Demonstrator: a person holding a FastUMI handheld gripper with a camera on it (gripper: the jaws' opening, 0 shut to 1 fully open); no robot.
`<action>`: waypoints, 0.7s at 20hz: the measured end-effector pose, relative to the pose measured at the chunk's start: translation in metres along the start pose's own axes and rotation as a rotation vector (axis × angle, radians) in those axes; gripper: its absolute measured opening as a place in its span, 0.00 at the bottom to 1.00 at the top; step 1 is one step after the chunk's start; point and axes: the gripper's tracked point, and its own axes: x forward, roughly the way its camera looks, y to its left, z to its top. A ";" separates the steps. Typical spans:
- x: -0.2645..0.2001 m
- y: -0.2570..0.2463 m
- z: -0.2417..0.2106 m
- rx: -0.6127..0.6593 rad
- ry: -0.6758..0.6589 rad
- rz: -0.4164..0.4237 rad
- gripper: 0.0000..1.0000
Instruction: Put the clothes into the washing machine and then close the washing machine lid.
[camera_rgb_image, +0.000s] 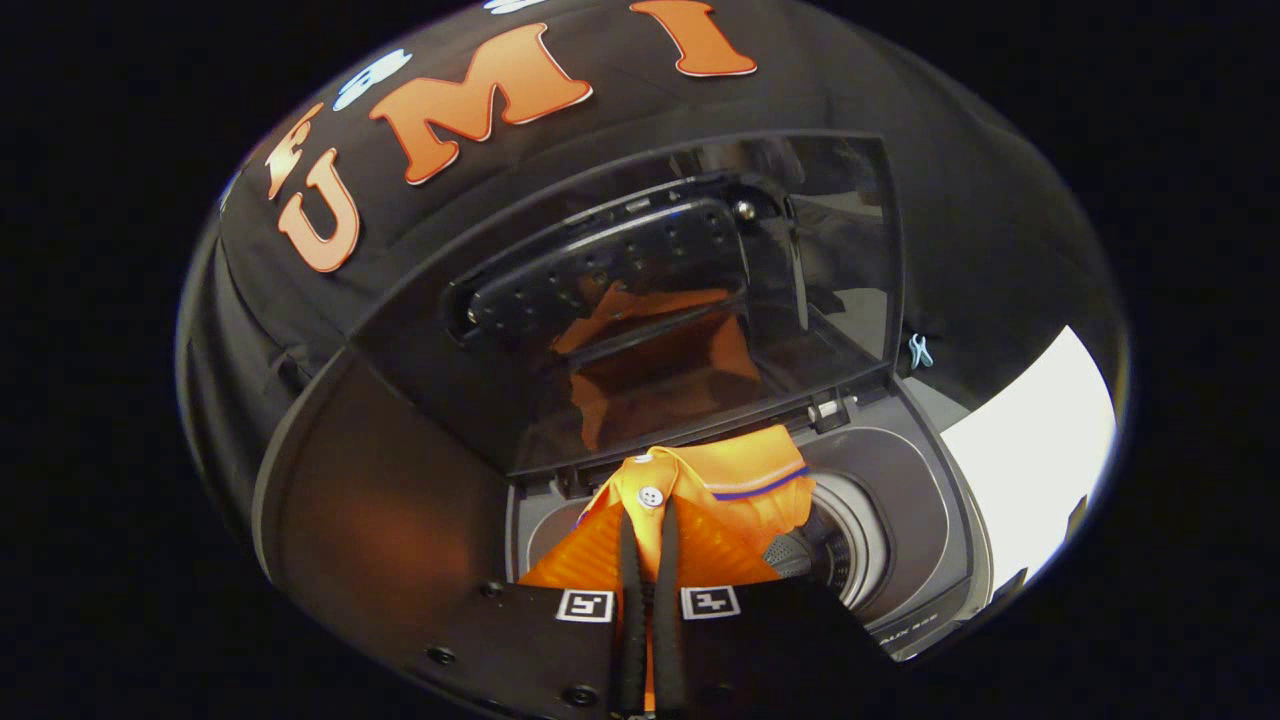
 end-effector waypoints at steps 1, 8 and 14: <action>0.007 -0.003 -0.004 -0.013 0.007 -0.009 0.11; 0.050 -0.035 -0.051 -0.041 0.114 -0.063 0.11; 0.079 -0.055 -0.085 -0.101 0.201 -0.106 0.11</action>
